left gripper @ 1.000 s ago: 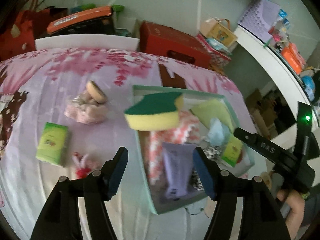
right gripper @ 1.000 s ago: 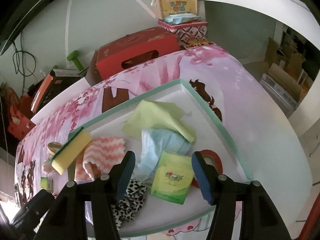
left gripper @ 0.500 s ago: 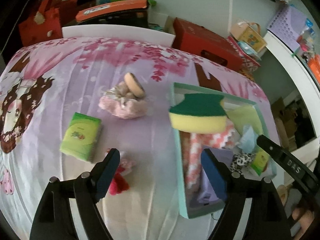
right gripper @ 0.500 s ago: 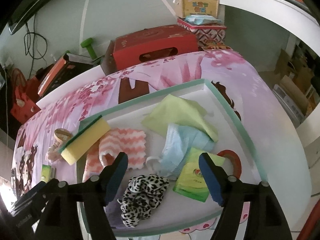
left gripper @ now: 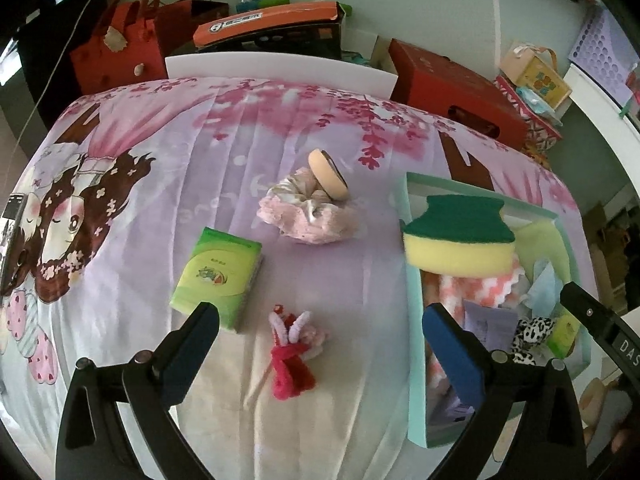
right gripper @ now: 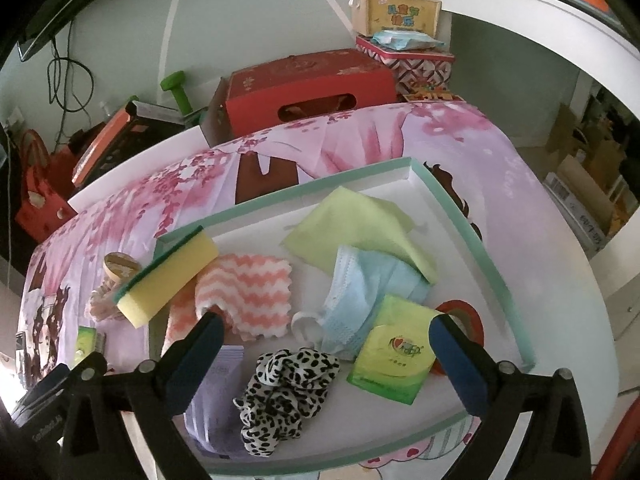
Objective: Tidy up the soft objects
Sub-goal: 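Move both open grippers back toward the remaining items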
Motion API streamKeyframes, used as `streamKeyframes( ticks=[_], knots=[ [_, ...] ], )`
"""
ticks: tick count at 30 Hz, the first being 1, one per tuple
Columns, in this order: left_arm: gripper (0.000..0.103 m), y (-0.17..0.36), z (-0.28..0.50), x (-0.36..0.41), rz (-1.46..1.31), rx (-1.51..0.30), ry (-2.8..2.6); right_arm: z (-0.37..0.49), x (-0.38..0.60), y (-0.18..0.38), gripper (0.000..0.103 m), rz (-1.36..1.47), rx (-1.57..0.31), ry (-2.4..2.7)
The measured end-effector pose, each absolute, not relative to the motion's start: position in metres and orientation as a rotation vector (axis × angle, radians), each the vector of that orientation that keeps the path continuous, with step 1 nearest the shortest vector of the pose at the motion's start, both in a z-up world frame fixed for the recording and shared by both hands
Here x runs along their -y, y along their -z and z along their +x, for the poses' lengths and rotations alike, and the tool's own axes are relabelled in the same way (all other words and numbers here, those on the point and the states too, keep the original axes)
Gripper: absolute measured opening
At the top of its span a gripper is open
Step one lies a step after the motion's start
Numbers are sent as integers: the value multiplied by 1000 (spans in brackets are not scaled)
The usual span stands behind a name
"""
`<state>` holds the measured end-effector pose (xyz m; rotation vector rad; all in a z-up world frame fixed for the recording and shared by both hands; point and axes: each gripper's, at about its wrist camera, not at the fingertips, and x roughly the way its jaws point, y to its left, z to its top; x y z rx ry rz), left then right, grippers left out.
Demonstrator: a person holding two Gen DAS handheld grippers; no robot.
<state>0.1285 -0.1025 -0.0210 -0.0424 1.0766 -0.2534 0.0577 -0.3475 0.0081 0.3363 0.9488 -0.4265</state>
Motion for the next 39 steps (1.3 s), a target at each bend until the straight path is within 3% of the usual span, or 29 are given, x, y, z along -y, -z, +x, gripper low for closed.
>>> streamKeyframes(
  ticks=[17, 23, 39],
  knots=[
    [101, 22, 133, 92, -44, -1094, 245, 57, 335, -18, 103, 336, -924, 384],
    [101, 5, 139, 54, -67, -1043, 180, 67, 300, -38, 103, 324, -840, 286],
    [101, 0, 144, -37, -172, -1039, 31, 100, 176, -10, 103, 182, -930, -27]
  ],
)
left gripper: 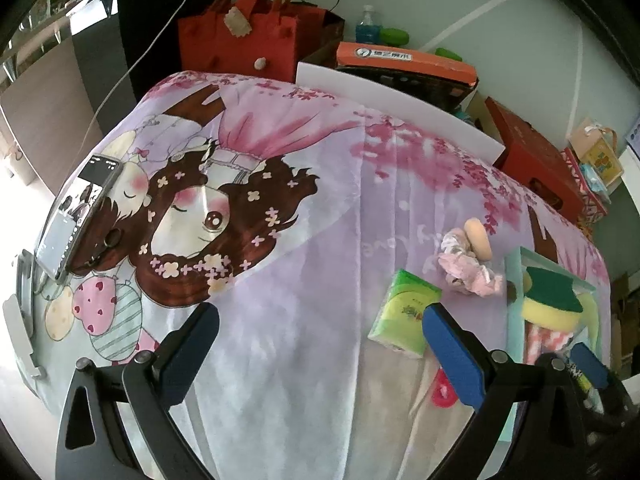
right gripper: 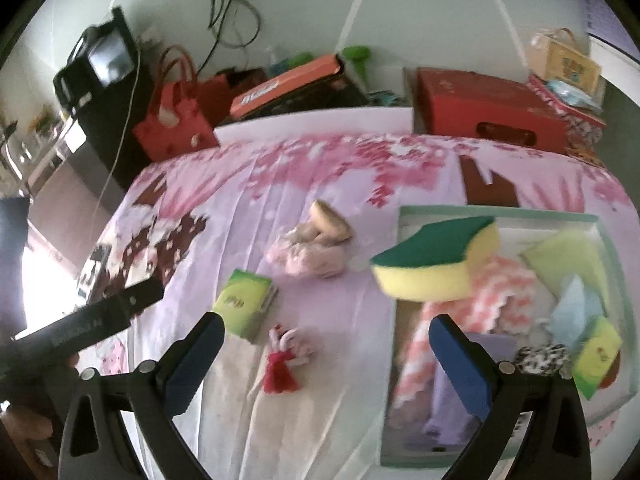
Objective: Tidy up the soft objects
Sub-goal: 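Move both open grippers back toward the remaining items, then grasp the red tassel toy with the right gripper while the left gripper grasps the second tissue pack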
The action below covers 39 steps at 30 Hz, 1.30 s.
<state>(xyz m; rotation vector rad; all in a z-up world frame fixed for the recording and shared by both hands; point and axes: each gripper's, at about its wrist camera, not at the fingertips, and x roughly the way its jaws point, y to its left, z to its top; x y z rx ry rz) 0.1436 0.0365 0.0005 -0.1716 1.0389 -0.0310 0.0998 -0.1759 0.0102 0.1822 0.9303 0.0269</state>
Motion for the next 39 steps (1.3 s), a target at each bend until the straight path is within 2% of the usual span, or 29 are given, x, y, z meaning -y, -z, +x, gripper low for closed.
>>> streamKeyframes(
  ticks=[10, 25, 28, 32, 35, 39],
  knots=[
    [101, 28, 152, -24, -119, -1146, 58, 111, 167, 27, 103, 184, -1048, -45],
    [101, 47, 164, -20, -125, -1210, 60, 115, 157, 36, 102, 127, -1051, -38],
    [101, 48, 166, -23, -140, -1212, 58, 114, 150, 32, 97, 109, -1029, -71],
    [101, 49, 167, -26, -156, -1211, 49, 113, 141, 34, 82, 75, -1031, -103],
    [101, 48, 167, -28, -159, -1211, 52, 114, 137, 40, 74, 73, -1054, -121],
    [101, 49, 166, -25, -147, -1216, 66, 116, 135, 49, 67, 72, -1079, -130]
  ],
)
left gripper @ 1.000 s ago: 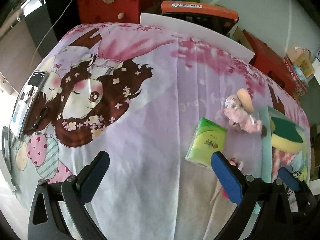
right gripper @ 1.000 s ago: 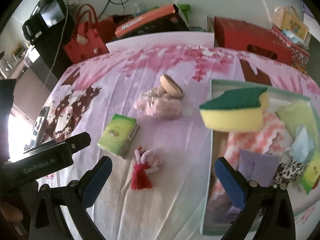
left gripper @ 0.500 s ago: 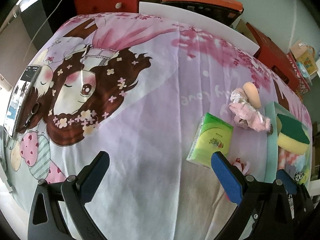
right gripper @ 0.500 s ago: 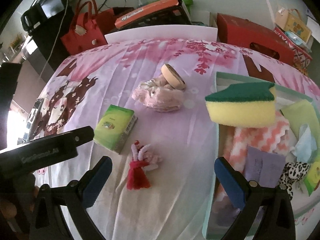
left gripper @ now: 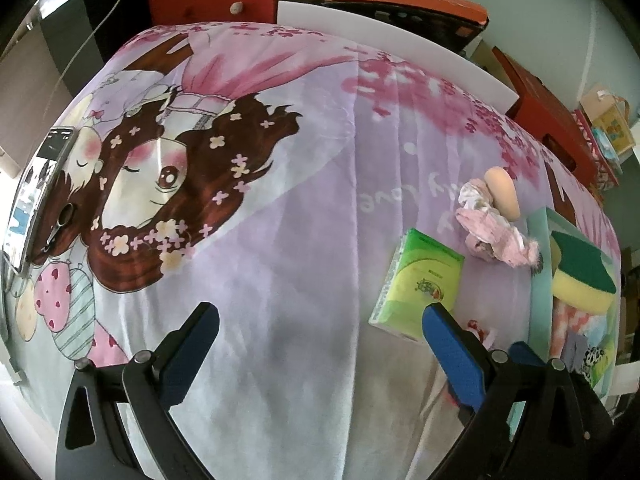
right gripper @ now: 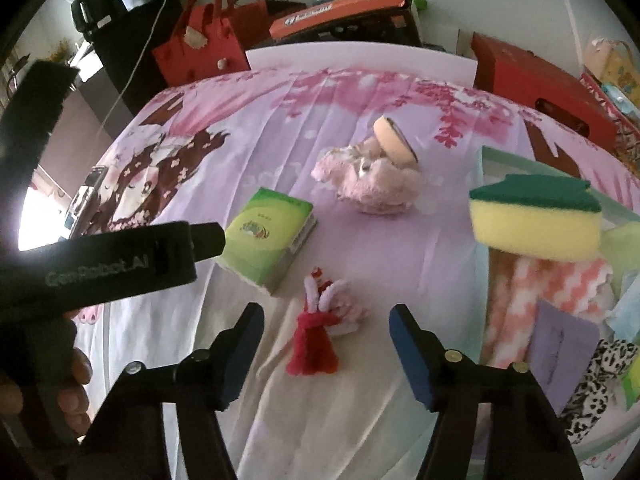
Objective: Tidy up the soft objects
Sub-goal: 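Grasp the red tassel toy with the right gripper while the left gripper grasps the second tissue pack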
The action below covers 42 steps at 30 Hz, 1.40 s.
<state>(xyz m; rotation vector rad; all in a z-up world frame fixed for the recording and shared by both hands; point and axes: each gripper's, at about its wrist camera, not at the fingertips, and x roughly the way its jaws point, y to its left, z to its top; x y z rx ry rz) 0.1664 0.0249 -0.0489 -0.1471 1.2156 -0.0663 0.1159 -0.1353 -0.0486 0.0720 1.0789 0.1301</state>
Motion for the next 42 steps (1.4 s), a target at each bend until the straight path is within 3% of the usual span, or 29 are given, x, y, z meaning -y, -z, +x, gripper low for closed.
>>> streamKeyframes(
  ticks=[7, 11, 36, 42],
  knots=[
    [101, 52, 169, -19, -156, -1229, 99, 121, 131, 59, 55, 73, -1091, -154],
    [101, 52, 170, -15, -150, -1234, 113, 122, 130, 65, 42, 42, -1105, -130],
    [101, 60, 184, 23, -34, -1245, 157, 123, 164, 58, 34, 135, -1102, -60],
    [93, 65, 186, 24, -51, -1248, 151, 122, 164, 58, 34, 134, -1104, -60]
  ],
)
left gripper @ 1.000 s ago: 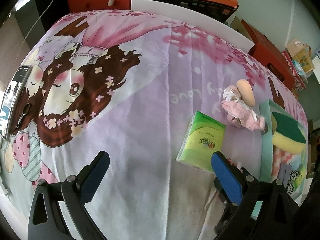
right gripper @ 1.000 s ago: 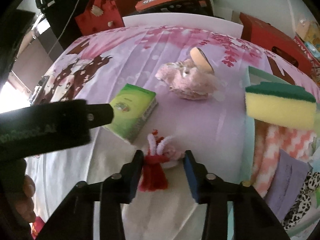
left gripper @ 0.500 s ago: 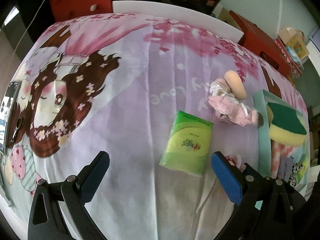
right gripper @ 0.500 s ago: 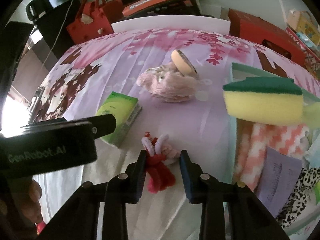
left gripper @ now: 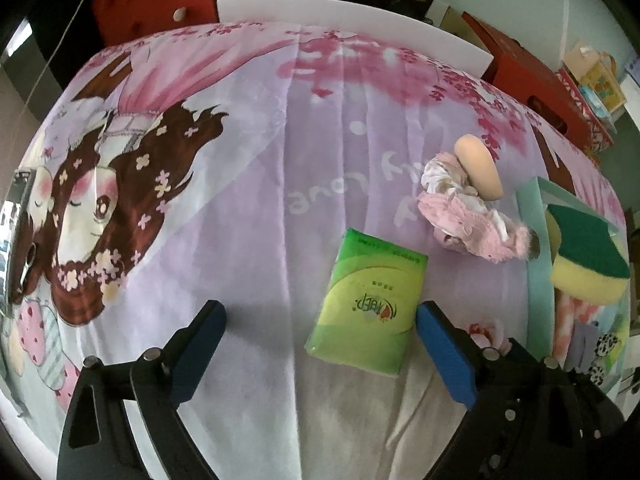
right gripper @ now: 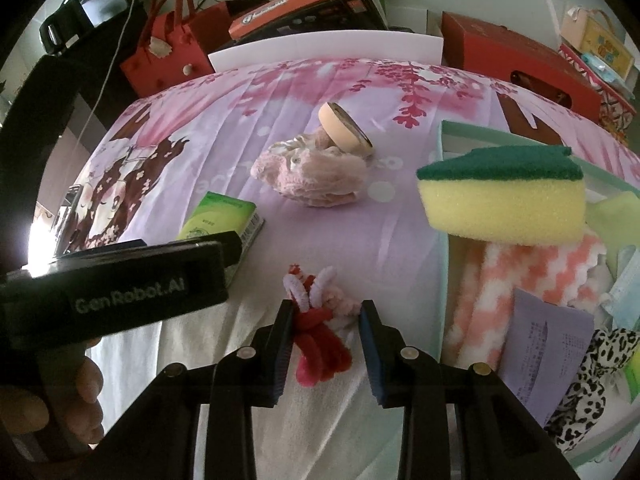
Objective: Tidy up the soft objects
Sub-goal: 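Grasp the red tassel toy with the right gripper while the left gripper grasps the second tissue pack, then carry tassel toy and tissue pack over the tray and release them inside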
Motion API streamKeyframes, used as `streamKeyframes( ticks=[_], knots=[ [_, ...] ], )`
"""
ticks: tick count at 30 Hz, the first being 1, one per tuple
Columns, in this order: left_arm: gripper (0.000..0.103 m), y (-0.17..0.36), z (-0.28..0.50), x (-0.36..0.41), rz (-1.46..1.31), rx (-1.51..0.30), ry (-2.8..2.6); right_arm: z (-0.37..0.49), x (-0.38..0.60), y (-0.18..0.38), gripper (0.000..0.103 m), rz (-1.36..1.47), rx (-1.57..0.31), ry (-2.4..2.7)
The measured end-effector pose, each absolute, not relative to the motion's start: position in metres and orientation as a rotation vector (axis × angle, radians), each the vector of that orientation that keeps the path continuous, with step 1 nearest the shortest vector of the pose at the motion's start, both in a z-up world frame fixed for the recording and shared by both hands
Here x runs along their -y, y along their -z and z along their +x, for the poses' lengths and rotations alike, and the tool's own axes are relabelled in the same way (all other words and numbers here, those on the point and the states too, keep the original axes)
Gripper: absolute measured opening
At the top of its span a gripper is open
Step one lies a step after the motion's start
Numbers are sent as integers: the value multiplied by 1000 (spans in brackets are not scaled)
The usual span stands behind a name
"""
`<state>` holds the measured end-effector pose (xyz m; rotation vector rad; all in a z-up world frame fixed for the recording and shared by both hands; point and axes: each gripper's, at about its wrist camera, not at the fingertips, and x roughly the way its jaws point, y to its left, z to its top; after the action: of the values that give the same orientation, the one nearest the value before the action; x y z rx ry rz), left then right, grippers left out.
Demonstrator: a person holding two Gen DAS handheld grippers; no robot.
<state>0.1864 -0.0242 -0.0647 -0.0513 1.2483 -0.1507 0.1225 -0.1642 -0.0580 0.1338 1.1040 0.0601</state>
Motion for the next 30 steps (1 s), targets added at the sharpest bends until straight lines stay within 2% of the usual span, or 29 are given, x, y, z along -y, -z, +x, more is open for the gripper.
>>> streamKeyframes(
  ticks=[1, 4, 8, 12, 22, 30],
  knots=[
    [86, 64, 187, 26, -40, -1244, 151, 122, 164, 58, 34, 133, -1105, -60],
    [76, 63, 186, 31, -22, -1237, 168, 123, 163, 59, 34, 131, -1108, -59],
    [70, 68, 188, 38, -10, -1255, 182, 123, 163, 59, 34, 128, -1111, -59],
    [53, 68, 188, 39, -1, -1253, 171, 123, 164, 59, 34, 131, -1112, -60],
    [51, 65, 185, 23, -80, -1246, 148, 122, 164, 57, 34, 145, -1104, -69],
    [51, 39, 173, 9, -145, -1148, 118, 108, 171, 21, 34, 194, -988, -95]
  ],
)
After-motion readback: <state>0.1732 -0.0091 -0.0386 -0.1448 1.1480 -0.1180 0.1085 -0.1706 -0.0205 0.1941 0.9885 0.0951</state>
